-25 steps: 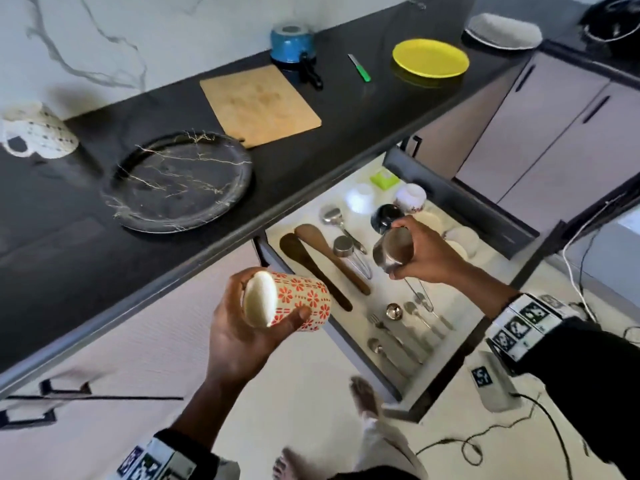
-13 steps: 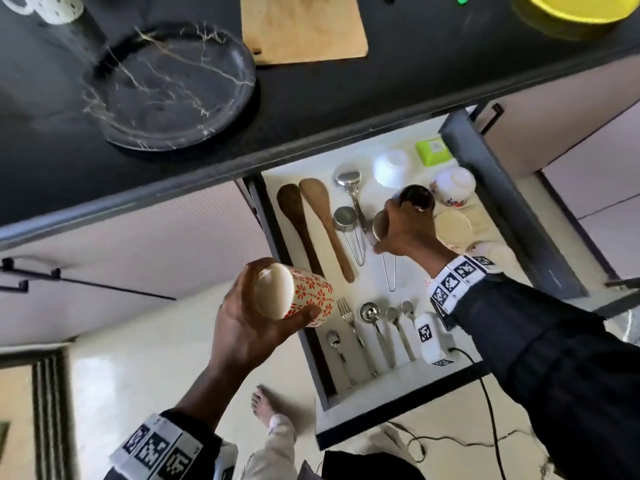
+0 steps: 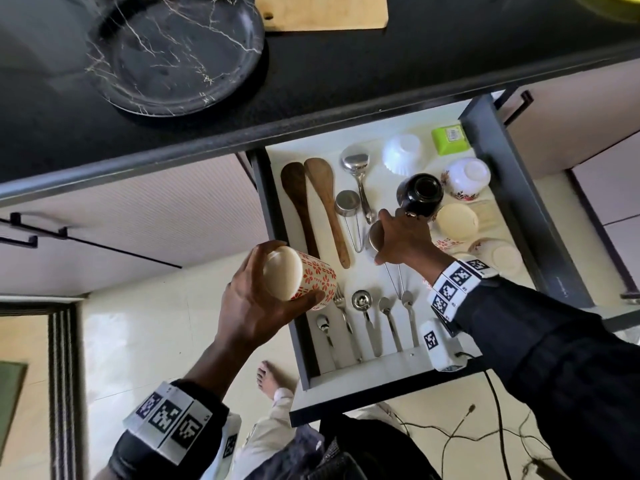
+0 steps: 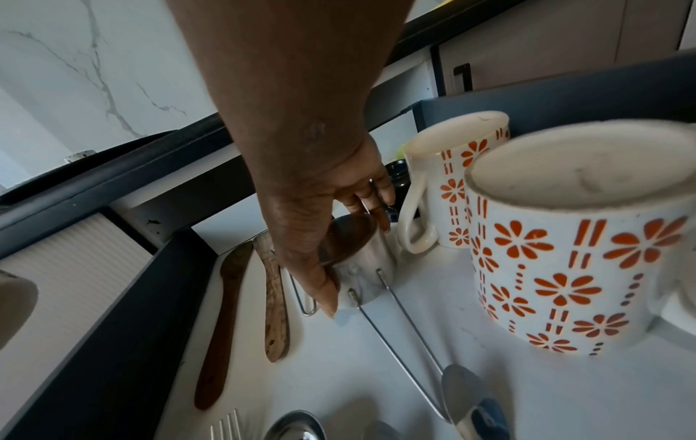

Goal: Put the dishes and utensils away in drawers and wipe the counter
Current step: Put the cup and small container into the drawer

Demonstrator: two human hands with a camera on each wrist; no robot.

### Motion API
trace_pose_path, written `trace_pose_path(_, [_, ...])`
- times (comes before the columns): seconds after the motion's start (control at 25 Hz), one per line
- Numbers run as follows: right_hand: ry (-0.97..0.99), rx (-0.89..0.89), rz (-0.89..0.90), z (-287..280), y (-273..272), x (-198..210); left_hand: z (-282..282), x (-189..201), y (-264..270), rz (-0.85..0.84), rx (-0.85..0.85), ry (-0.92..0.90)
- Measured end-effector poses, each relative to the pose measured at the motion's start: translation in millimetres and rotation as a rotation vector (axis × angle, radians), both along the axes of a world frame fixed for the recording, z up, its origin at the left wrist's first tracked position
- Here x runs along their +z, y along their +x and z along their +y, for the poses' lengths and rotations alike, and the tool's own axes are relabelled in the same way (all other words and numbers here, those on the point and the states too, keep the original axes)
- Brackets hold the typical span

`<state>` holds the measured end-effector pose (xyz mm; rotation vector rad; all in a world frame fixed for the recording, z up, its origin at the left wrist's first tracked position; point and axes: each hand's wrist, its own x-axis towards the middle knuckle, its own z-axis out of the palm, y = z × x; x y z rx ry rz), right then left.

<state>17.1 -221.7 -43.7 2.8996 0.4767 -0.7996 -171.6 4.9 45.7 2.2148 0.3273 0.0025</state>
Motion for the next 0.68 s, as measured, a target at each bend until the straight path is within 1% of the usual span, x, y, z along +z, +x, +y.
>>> trace_pose_path(0.56, [0.127, -0.088, 0.027, 0, 1, -10, 4, -11, -7, -0.008, -0.029, 0.036])
trace_pose_path(0.68, [0.135, -0.102, 0.056, 2, -6, -4, 8, -11, -9, -0.001, -0.029, 0.04])
